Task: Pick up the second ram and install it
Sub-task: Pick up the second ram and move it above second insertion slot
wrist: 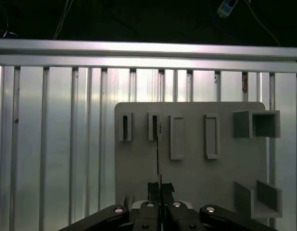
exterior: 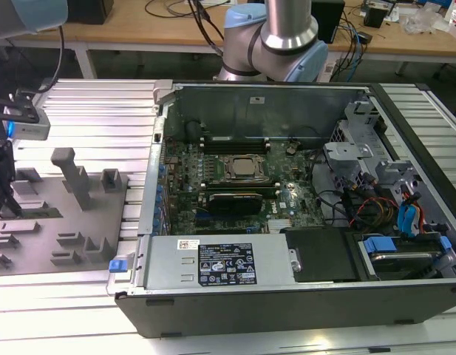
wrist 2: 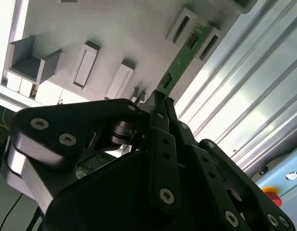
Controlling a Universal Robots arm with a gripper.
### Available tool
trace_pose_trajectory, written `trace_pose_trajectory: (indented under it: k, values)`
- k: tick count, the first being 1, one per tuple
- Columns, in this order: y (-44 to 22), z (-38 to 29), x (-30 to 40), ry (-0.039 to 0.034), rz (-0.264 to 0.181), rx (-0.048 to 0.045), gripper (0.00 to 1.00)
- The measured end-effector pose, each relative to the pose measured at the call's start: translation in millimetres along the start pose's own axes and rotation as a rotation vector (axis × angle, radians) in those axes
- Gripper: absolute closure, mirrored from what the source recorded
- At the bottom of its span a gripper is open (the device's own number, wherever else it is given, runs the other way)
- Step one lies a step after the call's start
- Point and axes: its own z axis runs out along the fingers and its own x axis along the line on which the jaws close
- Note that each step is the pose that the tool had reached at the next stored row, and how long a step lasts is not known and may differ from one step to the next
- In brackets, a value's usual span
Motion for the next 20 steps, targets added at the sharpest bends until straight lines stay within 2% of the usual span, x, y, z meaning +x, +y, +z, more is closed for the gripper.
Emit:
trace_pose_trajectory:
  k: [14, 20]
  values:
    - [0.9, -20.9, -0.3, 0.0000, 0.000, 0.0000, 0.87]
    - [1.4, -32.7, -0.5, 0.0000, 0.000, 0.0000, 0.87]
